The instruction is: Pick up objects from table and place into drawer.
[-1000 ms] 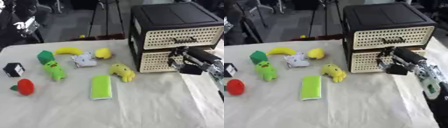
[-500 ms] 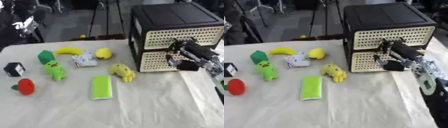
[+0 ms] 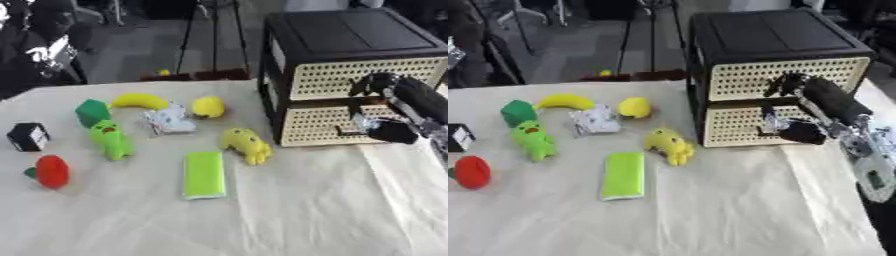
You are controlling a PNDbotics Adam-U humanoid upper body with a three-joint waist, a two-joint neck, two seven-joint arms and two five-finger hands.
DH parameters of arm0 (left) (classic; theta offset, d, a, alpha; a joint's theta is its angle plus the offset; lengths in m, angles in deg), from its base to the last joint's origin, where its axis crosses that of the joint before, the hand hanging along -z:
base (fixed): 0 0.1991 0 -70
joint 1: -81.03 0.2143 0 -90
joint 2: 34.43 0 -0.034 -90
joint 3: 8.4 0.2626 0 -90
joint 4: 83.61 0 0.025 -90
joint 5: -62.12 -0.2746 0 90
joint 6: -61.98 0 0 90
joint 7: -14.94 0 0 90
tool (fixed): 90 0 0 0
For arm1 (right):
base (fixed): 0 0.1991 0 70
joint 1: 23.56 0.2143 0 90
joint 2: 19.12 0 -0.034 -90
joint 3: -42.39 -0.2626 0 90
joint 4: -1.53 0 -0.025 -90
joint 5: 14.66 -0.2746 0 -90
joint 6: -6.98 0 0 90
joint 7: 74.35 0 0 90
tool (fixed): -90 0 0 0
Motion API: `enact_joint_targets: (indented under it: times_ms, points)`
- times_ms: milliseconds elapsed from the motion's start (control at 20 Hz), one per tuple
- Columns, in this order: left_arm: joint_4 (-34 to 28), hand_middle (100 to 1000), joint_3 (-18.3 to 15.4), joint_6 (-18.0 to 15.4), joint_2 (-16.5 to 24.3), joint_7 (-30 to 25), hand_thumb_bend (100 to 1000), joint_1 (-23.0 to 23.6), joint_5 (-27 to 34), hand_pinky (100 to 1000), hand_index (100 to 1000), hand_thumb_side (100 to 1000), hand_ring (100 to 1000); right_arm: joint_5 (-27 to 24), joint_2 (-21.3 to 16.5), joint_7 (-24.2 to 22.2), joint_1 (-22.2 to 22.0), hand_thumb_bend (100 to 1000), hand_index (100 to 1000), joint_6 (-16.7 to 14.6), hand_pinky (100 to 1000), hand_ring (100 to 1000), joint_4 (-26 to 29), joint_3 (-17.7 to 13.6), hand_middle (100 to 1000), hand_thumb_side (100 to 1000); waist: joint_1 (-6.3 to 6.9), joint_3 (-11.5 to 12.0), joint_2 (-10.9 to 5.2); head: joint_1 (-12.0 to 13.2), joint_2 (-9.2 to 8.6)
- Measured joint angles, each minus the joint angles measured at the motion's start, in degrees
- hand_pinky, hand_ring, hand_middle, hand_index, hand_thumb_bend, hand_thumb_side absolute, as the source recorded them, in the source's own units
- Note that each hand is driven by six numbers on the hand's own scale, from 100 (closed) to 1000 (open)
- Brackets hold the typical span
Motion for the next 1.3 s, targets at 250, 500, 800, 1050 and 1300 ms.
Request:
enact_joint_targets:
  times_ms: [250, 500, 800, 1050, 1300]
  points:
    - [0.0, 550, -0.2, -0.2, 0.0, 0.2, 567, 0.9, 0.1, 577, 705, 755, 553, -4.8, -0.2, 4.7, -7.0, 100, 717, 0.6, 409, 559, 7.6, -2.0, 623, 665, -0.46, -0.4, -0.04, 0.3, 0.00]
    - [0.0, 550, -0.7, -0.5, 0.0, 0.4, 564, 1.8, 0.5, 577, 705, 757, 553, -9.7, -0.3, 7.8, -12.4, 100, 706, -0.6, 376, 527, 12.6, -3.1, 592, 650, -0.63, -0.7, -0.07, 0.6, 0.00]
    - [0.0, 549, -1.1, -1.0, 0.0, 0.5, 561, 2.5, 1.0, 576, 704, 757, 551, -16.3, -0.3, 8.1, -14.8, 100, 702, 0.1, 351, 503, 16.2, -4.8, 564, 644, -0.52, -0.9, -0.11, 0.8, 0.00]
    - [0.0, 549, -1.2, -1.3, 0.0, 0.6, 559, 2.9, 1.4, 576, 704, 756, 551, -21.9, -0.3, 6.2, -15.6, 100, 696, 1.1, 333, 488, 18.1, -5.9, 548, 639, -0.38, -1.0, -0.13, 0.9, 0.00]
    - [0.0, 548, -1.5, -1.4, 0.0, 0.6, 559, 3.4, 1.5, 575, 704, 756, 551, -27.6, -0.3, 3.6, -16.0, 100, 693, 1.7, 327, 483, 19.2, -7.1, 540, 636, -0.39, -1.1, -0.46, 1.0, -0.01]
